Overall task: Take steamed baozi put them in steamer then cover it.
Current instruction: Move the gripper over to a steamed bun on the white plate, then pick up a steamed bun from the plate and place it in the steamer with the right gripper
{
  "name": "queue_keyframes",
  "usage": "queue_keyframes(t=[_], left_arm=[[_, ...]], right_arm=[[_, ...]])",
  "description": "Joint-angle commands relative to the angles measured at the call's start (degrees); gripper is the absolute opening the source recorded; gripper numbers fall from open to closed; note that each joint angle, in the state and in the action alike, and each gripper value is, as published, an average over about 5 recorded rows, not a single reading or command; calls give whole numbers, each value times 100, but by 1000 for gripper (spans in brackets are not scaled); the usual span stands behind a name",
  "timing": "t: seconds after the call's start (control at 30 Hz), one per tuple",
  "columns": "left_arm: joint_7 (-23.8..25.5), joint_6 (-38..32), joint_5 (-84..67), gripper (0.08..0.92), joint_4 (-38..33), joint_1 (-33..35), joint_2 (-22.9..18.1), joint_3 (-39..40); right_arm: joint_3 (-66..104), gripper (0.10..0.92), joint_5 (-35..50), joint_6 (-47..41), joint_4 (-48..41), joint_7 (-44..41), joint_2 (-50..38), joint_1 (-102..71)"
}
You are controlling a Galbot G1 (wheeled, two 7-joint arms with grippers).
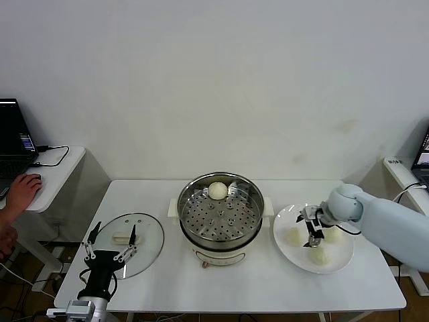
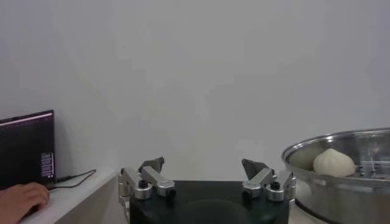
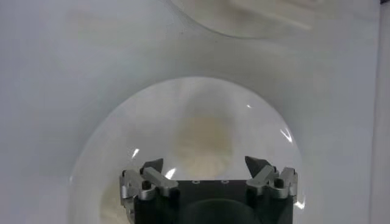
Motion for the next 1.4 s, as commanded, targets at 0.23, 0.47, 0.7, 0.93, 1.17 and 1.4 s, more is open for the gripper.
queue_keyframes(t=[0.23, 0.47, 0.7, 0.93, 1.17, 1.4], left_arm=[[-5, -13, 16, 823, 17, -3, -50, 27], [-9, -17, 18, 823, -15, 13, -71, 28], [-6, -15, 21, 823, -26, 11, -60, 32], [4, -1, 20, 823, -38, -48, -25, 117], [9, 8, -1, 823, -64, -90, 40, 165], [8, 13, -27, 823, -118, -123, 66, 127]], right_arm=[[175, 703, -122, 2, -463, 37, 468, -201], [181, 554, -136, -77, -321, -31, 349, -141], [-35, 516, 323, -190, 306, -223, -282, 704], [-778, 526, 1103, -335, 960, -417, -883, 2255], [-1922, 532, 2022, -581, 1324, -373, -563, 4310], [-2217, 535, 3458, -1396, 1832, 247, 642, 4916]])
